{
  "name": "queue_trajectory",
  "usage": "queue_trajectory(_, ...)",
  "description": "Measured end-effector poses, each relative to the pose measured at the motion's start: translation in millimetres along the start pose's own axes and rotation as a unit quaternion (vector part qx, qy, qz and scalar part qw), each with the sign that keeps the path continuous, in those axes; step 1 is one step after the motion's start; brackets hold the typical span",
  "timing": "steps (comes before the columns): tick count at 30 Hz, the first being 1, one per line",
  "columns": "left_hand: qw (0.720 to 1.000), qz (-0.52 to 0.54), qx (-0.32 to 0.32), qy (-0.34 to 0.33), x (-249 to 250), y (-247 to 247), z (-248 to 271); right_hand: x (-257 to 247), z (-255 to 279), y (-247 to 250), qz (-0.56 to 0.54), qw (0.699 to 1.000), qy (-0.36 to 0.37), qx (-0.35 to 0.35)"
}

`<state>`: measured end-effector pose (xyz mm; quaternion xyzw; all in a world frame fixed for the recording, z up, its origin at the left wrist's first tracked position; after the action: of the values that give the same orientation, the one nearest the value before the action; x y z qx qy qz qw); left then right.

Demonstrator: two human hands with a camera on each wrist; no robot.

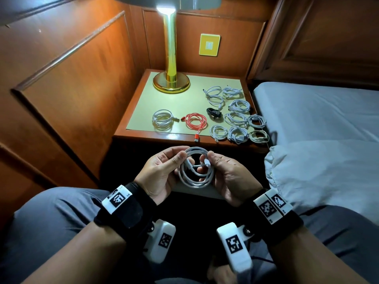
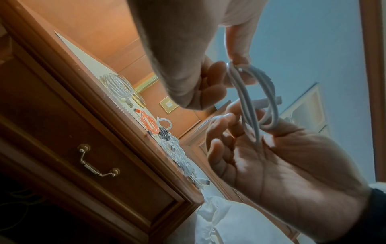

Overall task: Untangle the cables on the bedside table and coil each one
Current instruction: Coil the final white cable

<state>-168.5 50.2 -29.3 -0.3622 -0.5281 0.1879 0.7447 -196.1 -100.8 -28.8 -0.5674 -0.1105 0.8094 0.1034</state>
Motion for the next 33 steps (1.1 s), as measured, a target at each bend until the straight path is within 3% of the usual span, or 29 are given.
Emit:
queue_trajectory(7,0.999,-0.006,-0.033,0.023,-1.7,-2.6,0.4,-1.2,7.0,-5.9,-0.074,0.996,-0.013,-0.048)
queue_trajectory(10,0.999,-0.019,-0.041,0.024,-2.8,-1.1,0.9,-0.4,7.4,-5.6,-0.056,0.997,-0.022,-0.048)
queue_trajectory(13,0.992,-0.122,-0.031,-0.019,-2.0,3.6,0.1,4.6,1.2,3.2,0.060,0.998,0.010,0.017)
queue_trajectory(15,0.982,-0.185,-0.027,-0.033,-2.3,5.0,0.9,6.0,-2.0,5.9,0.112,0.993,0.029,0.022)
queue_trajectory(20,0.959,-0.277,-0.041,-0.042,-2.2,6.9,2.5,0.0,-5.1,10.6,0.077,0.996,0.038,0.037)
queue_trajectory(33,0.968,-0.246,0.013,-0.044,-3.5,12.7,-1.9,4.1,-12.0,18.1,0.125,0.991,0.041,0.017)
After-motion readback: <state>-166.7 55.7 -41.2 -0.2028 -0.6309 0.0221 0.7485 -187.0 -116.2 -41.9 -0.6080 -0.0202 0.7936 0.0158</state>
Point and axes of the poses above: each hand's wrist, its own z-axis away from the middle knuckle, its own y-axis out of the back of the hand, x = y × z, the point moved 4 cm from there along -z, towards the middle knuckle, and after that the axes turned 12 degrees about z, right-handed, at the moved point
